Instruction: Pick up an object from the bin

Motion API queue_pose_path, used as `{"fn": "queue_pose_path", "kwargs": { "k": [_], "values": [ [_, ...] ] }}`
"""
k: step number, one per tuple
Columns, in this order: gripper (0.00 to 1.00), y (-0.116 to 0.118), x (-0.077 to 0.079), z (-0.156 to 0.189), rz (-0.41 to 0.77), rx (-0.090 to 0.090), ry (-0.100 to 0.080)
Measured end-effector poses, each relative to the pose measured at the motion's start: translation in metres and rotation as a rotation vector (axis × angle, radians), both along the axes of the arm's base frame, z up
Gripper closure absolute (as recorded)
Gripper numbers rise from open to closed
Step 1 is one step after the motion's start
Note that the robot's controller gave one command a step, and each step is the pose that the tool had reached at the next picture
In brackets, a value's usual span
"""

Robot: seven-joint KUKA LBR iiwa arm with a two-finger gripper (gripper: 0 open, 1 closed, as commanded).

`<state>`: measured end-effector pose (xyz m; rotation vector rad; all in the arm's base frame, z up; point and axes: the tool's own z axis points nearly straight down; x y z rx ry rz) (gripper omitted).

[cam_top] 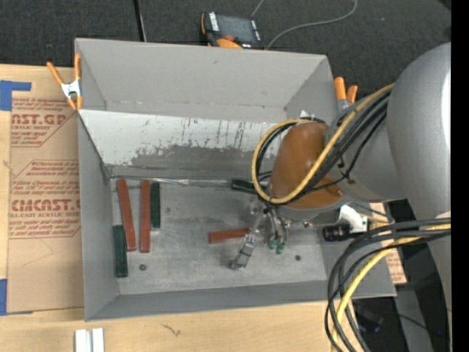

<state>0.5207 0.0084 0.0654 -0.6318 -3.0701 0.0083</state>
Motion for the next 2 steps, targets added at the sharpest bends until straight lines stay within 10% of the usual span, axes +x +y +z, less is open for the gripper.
{"fn": "queue_pose_path", "kwargs": {
  "k": [1,2],
  "values": [
    [1.0,0.005,0.003,0.005,0.006,0.004,-0.008],
    [1.0,0.017,0.002,0.148,0.01,0.005,-0.017]
  ]
}}
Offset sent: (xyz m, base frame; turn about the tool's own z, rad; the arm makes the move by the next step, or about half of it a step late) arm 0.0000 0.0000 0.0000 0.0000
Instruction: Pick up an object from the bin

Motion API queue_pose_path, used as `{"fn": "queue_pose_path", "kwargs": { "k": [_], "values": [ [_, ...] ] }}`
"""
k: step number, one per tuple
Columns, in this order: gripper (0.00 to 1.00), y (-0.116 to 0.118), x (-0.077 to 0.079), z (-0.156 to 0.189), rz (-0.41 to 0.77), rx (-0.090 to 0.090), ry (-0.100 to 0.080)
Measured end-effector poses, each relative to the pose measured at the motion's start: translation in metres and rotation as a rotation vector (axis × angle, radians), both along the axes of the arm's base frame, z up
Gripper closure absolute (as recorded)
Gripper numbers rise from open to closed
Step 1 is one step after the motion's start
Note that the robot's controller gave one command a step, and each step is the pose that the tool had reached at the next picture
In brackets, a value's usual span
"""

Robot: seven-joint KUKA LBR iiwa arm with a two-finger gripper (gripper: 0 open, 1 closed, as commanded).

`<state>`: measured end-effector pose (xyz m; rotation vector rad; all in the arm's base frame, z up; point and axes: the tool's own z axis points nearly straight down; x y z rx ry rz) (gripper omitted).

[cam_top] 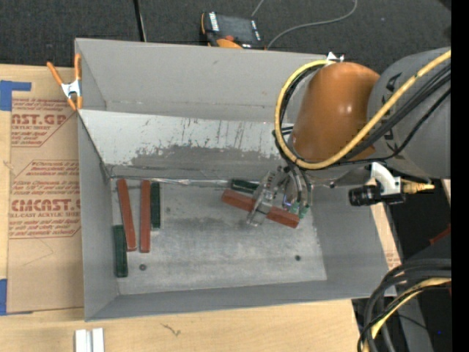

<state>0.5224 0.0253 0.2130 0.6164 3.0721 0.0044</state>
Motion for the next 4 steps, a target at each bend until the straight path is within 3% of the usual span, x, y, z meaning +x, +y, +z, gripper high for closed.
{"fn": "queue_pose_path", "kwargs": {
  "k": [1,2,3,4],
  "values": [
    [0.0,0.0,-0.001,-0.004,-0.001,0.0,0.007],
    [0.0,0.002,-0.017,-0.146,0.06,-0.002,0.017],
    [1.0,0.002,-0.015,-0.141,0.06,-0.001,0.01],
    [1.0,0.035,-0.007,0.056,0.105,0.0,-0.001]
  ]
}}
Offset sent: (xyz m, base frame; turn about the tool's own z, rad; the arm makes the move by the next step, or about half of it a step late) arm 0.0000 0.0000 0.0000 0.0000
